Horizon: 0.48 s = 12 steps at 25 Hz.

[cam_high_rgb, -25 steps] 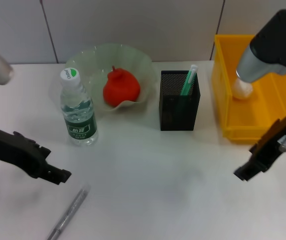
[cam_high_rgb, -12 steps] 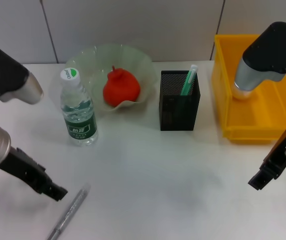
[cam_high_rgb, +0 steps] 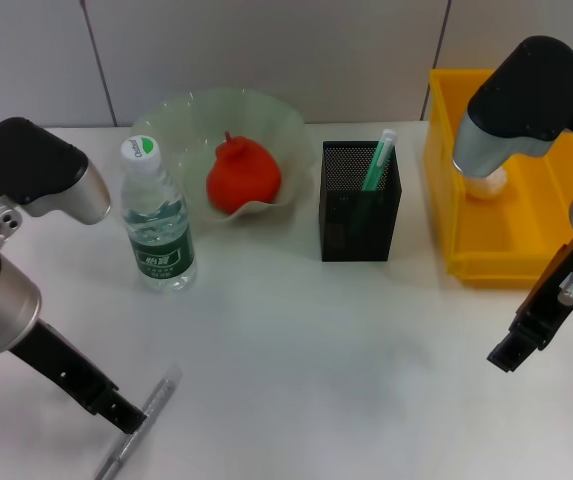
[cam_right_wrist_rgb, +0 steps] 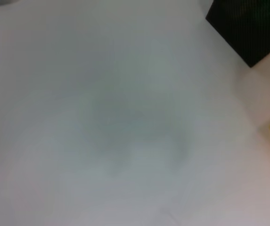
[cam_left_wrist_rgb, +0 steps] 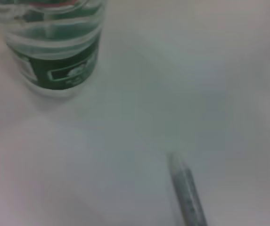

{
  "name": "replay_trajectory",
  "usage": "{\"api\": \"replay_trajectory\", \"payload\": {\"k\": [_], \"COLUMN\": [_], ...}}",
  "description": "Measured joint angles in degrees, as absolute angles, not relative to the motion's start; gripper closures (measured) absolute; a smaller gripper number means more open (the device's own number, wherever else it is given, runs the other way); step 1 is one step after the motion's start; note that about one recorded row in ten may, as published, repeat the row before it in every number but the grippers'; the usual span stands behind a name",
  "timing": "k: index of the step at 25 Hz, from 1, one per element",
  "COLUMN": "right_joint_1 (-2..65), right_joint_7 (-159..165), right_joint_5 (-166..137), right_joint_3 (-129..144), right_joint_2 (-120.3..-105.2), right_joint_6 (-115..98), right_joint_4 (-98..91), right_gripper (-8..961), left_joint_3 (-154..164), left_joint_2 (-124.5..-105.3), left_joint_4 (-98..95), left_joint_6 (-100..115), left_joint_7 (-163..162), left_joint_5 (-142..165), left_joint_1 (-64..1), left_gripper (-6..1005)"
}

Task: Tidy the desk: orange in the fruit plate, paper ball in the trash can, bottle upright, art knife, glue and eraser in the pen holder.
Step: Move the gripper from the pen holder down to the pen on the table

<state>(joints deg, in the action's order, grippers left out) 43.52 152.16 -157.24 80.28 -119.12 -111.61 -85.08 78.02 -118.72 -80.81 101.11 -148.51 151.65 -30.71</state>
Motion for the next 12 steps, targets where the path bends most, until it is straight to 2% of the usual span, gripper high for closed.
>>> {"api": "replay_trajectory", "payload": {"k": [12], "right_joint_1": [43.9], "right_joint_7": [149.8], "right_joint_5": [-158.2], "right_joint_3": [80.3], "right_joint_2": [-119.09], "right_joint_6": [-110.2], "right_joint_4": [-83.8], "right_gripper": [287], "left_joint_3": [87.7], "left_joint_2": [-118.89], "left_joint_4": [-80.0], "left_joint_6": [95.8], "left_joint_7": [-158.6], "left_joint_5": [151.8], "left_joint_1": [-30.5], "left_gripper": [259]}}
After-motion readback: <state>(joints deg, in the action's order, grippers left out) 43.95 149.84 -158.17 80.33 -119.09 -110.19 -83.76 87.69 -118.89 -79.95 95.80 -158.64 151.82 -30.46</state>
